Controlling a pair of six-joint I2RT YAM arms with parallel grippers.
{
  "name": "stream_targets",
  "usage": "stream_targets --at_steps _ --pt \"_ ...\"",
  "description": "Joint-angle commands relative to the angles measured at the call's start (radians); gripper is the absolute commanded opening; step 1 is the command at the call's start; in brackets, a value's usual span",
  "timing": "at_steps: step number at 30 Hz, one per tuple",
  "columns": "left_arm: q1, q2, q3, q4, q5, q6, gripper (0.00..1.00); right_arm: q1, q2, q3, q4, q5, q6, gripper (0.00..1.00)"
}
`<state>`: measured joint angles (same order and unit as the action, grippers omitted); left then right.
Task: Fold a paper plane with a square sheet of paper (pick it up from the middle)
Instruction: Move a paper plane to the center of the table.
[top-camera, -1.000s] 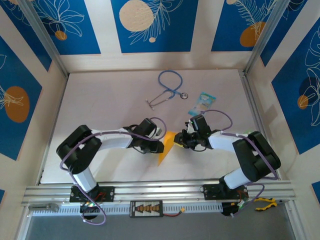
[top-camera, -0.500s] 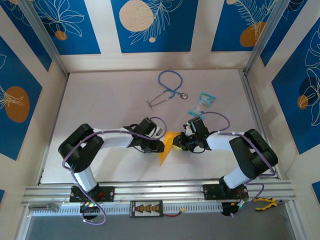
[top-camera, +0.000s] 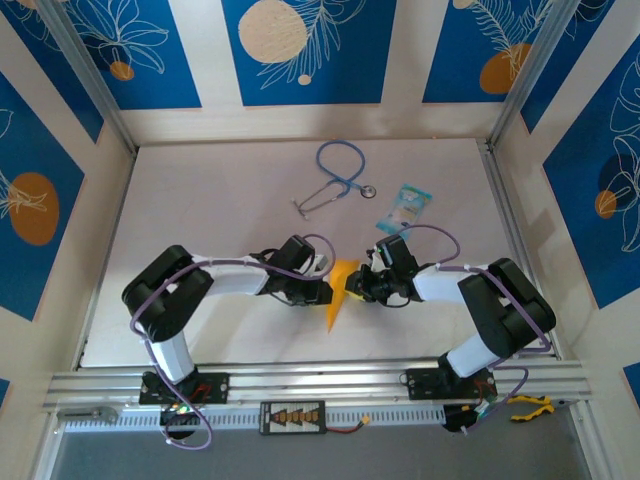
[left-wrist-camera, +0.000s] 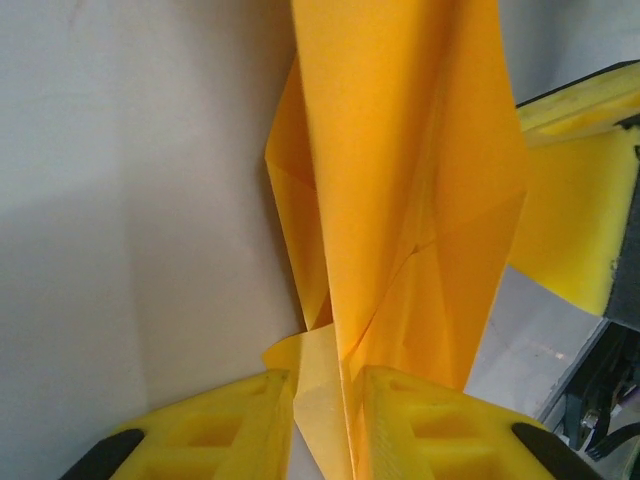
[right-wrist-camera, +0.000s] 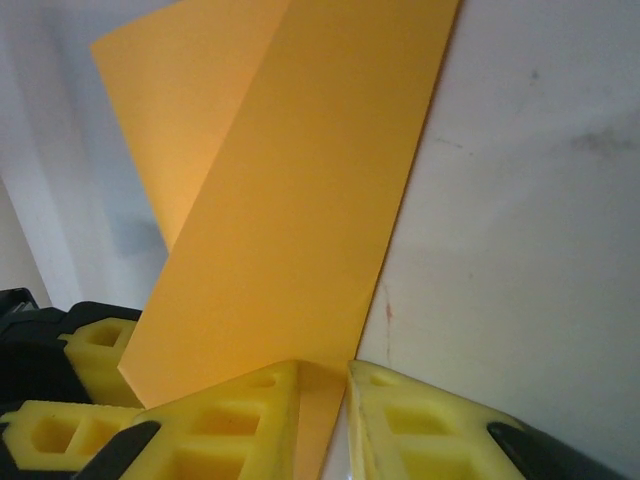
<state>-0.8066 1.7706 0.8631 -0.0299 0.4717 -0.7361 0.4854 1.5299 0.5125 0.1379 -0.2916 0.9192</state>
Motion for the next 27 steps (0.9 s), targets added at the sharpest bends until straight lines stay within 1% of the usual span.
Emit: stream_targets --at_steps 1,13,21,23,27 --pt "-0.011 0.030 0.003 0.075 0.049 -0.027 0.25 0.009 0.011 -0.016 0.002 -0.018 0.012 0.21" --pt "-0.014 0.038 -0.004 0.109 0.059 -0.049 0.25 0.009 0.013 -0.020 0.007 -0.020 0.014 0.21" --pt "-0.015 0.030 -0.001 0.102 0.058 -0.047 0.11 0.004 0.005 -0.019 0.002 -0.018 0.014 0.21" --pt "-0.015 0.020 -0.002 0.098 0.056 -0.048 0.09 0.000 -0.002 -0.019 -0.003 -0.021 0.011 0.21" --pt "-0.016 -0.027 0.001 0.042 -0.001 -0.033 0.04 -0.016 -0.042 -0.017 -0.034 -0.018 0.002 0.21"
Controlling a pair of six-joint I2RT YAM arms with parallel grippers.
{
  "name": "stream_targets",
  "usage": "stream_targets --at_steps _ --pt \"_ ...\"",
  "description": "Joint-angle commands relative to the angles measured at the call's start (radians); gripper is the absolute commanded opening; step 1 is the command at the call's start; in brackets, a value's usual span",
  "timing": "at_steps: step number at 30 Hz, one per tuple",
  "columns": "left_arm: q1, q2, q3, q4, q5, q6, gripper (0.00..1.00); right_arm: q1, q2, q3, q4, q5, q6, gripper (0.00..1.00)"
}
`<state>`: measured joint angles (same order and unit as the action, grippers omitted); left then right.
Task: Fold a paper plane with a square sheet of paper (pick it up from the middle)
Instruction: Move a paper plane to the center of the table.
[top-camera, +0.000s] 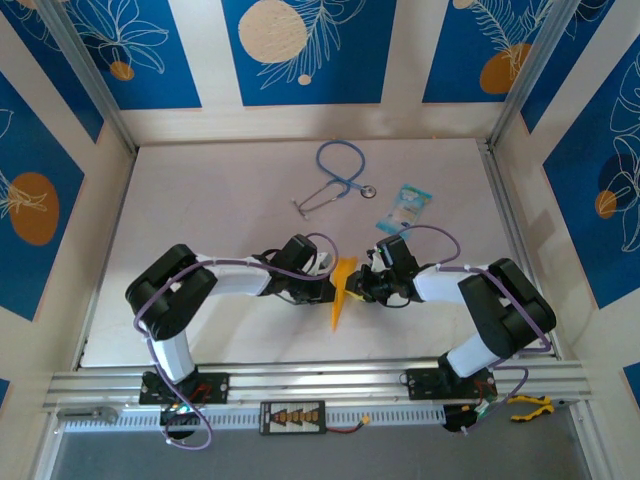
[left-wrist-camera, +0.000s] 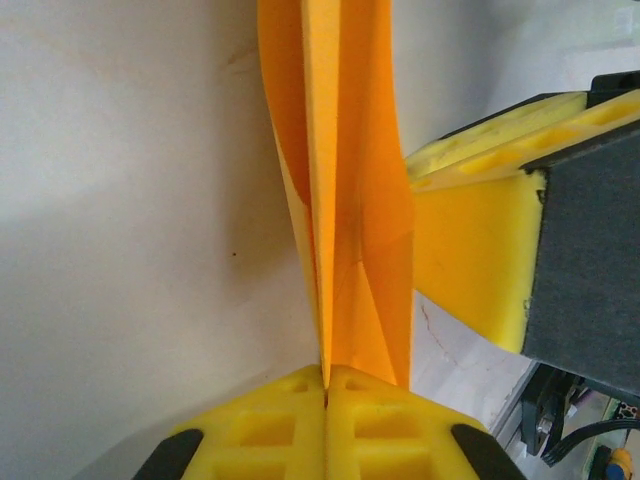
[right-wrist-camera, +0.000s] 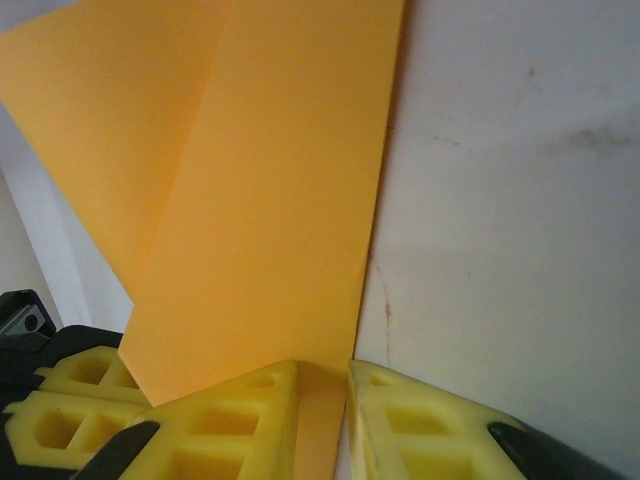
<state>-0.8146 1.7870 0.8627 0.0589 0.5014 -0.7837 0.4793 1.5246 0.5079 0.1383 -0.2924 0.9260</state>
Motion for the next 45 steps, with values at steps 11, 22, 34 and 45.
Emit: stream_targets --at_steps 11,22,34,45 --pt "-0.020 -0.147 0.097 -0.371 -0.305 0.093 0.00 0.019 -0.207 0.019 -0.095 -0.025 -0.029 0.42" --pt "-0.040 -0.135 0.125 -0.406 -0.340 0.100 0.00 0.122 -0.018 0.163 -0.115 -0.007 -0.016 0.46" --pt "-0.043 -0.112 0.138 -0.432 -0.339 0.107 0.08 0.127 0.081 0.180 -0.127 0.018 0.008 0.15" --pt "-0.069 -0.114 0.163 -0.485 -0.390 0.096 0.18 0.117 0.088 0.154 -0.082 0.007 0.051 0.08"
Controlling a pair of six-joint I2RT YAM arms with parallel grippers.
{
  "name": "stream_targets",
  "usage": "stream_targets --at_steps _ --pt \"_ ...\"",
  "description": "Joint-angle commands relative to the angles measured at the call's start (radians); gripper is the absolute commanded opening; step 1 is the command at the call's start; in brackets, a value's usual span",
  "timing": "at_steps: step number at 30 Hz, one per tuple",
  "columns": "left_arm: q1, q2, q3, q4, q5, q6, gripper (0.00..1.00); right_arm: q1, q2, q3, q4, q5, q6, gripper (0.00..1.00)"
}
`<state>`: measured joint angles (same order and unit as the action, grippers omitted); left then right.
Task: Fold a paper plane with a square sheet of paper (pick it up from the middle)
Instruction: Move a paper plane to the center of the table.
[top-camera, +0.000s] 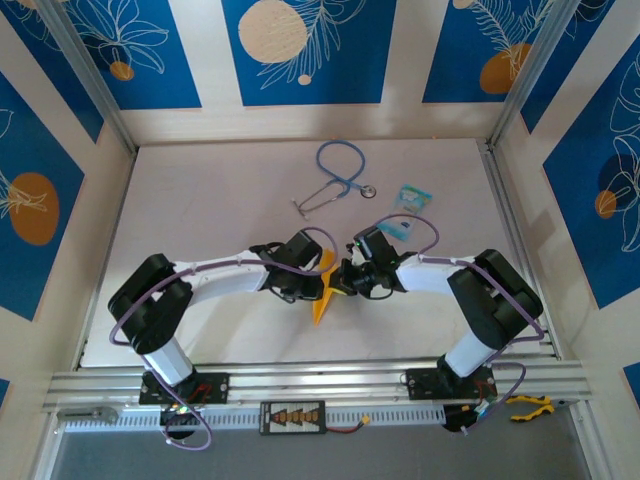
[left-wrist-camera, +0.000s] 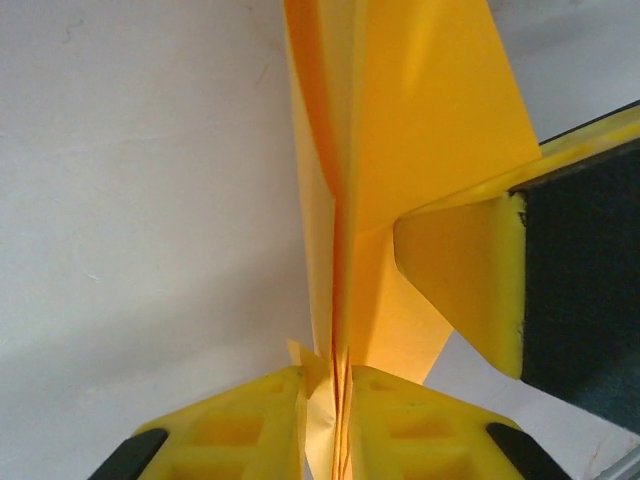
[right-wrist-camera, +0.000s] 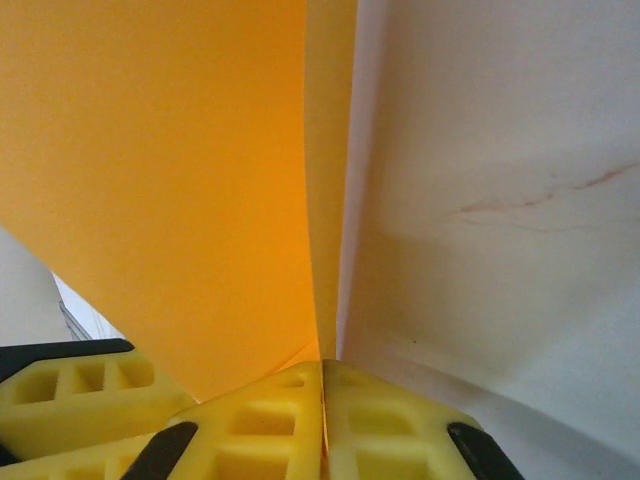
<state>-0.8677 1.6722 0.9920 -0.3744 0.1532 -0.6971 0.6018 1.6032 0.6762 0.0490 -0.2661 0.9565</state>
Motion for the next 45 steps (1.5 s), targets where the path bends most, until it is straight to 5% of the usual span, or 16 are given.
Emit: stream_targets --at_steps 1,24,33,45 --pt "-0.019 -0.003 0.037 -0.060 -0.056 0.007 0.20 -0.005 0.009 -0.015 0.005 -0.019 0.020 0.08" --pt "-0.036 -0.058 -0.009 0.008 -0.056 -0.017 0.22 -0.016 0.030 -0.031 0.036 -0.025 0.048 0.07" --pt "-0.032 -0.147 -0.081 0.029 -0.152 -0.055 0.50 -0.018 0.041 -0.033 0.041 -0.027 0.050 0.06" --pt "0.000 -0.090 -0.171 0.261 0.070 -0.107 0.51 -0.017 0.037 -0.030 0.041 -0.032 0.052 0.06"
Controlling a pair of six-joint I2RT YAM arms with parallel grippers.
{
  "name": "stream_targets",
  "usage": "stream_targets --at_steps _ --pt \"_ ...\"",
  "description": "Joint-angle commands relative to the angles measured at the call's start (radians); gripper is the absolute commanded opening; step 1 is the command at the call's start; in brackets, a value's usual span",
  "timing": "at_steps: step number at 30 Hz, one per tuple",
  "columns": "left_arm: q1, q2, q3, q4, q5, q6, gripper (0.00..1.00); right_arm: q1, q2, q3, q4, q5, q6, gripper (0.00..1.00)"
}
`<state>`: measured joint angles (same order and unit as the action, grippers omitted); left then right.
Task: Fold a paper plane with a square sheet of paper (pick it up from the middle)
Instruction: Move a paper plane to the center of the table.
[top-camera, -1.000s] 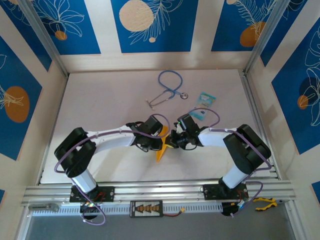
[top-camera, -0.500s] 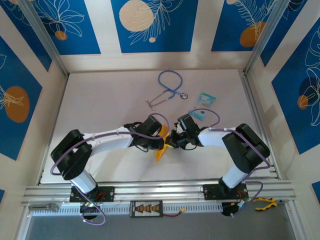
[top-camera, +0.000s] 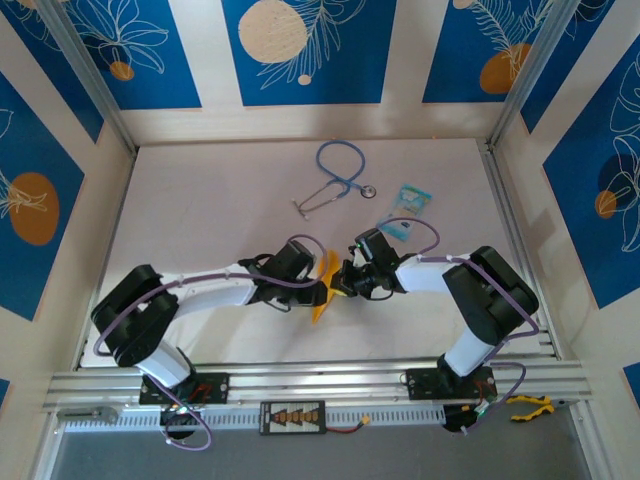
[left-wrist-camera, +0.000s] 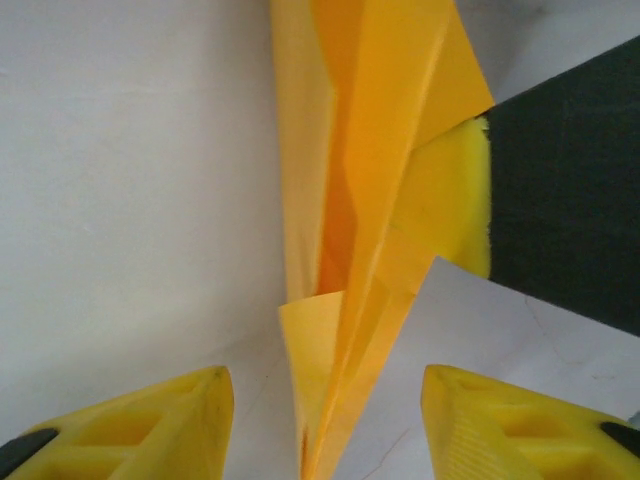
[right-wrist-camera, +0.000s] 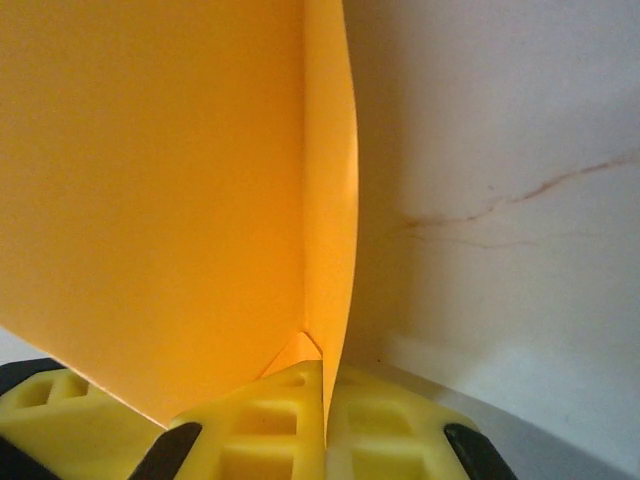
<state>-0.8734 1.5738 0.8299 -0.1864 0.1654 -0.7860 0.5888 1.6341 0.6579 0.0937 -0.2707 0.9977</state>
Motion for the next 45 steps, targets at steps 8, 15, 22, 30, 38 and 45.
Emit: stream_targets --at_steps 8,15,22,30,38,45 --pt "0.005 -0.027 -0.007 0.045 0.016 -0.008 0.32 -0.004 0.000 -0.008 -0.009 -0.028 0.010 0.06" --pt "-0.005 -0.039 0.005 0.024 -0.002 0.001 0.25 -0.005 -0.007 -0.007 -0.013 -0.027 0.010 0.06" --pt "-0.018 -0.009 0.033 0.016 0.015 0.028 0.22 -0.004 -0.005 -0.007 -0.015 -0.027 0.010 0.06" --pt "-0.026 0.027 0.059 0.015 0.020 0.039 0.24 -0.004 -0.003 -0.004 -0.015 -0.029 0.010 0.06" --pt "-0.030 0.060 0.088 -0.006 0.005 0.055 0.25 -0.004 -0.003 -0.003 -0.014 -0.030 0.012 0.06" --pt "-0.041 0.043 0.113 -0.070 -0.073 0.067 0.24 -0.004 -0.008 -0.003 -0.018 -0.028 0.010 0.06"
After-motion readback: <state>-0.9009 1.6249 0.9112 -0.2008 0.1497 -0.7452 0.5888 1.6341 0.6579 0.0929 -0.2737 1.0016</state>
